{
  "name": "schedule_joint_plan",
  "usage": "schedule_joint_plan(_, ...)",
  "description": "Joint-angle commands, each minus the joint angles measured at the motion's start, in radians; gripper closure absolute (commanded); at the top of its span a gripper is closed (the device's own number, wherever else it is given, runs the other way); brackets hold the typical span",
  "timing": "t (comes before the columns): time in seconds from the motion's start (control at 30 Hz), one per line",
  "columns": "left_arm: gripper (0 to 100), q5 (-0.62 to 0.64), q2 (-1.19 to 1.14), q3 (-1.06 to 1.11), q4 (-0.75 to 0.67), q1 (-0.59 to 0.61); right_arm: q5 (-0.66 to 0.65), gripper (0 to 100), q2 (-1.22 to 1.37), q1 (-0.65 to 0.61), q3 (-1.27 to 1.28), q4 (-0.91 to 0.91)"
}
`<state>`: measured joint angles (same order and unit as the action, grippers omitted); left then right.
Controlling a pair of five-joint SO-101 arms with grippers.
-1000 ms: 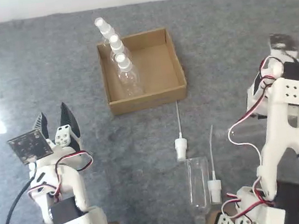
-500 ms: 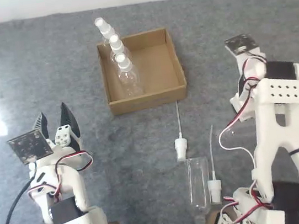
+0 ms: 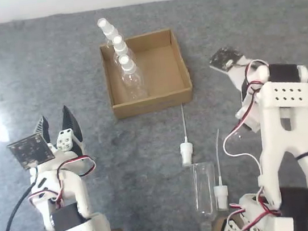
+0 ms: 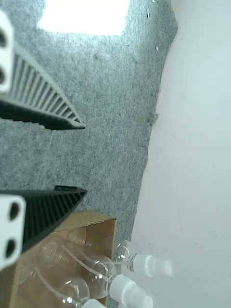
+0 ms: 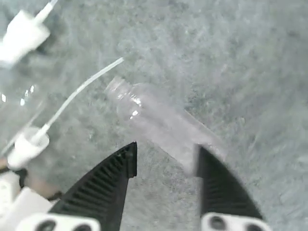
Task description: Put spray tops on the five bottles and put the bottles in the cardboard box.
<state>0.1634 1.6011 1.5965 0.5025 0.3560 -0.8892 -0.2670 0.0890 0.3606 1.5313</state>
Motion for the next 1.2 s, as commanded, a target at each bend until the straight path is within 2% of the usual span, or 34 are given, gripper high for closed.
schedule_joint_plan(0.0, 82, -0.014, -0.006, -0.013, -0.028, 0.006, -0.101, 70.5, -0.044, -0.010, 0.011, -0.001)
schedule_joint_plan(0.33, 82, -0.014, -0.006, -0.013, -0.028, 0.006, -0.368, 70.5, -0.044, -0.010, 0.095, -0.024)
schedule_joint_plan(0.57, 82, -0.014, -0.006, -0.013, -0.028, 0.006, -0.387, 70.6, -0.044, -0.010, 0.226, -0.234)
schedule_joint_plan(0.73, 82, -0.014, -0.006, -0.013, -0.028, 0.006, -0.460, 70.6, -0.044, -0.010, 0.308, -0.297)
schedule_joint_plan(1.17, 82, -0.014, -0.006, -0.013, -0.028, 0.006, -0.460, 71.0, -0.044, -0.010, 0.496, -0.568)
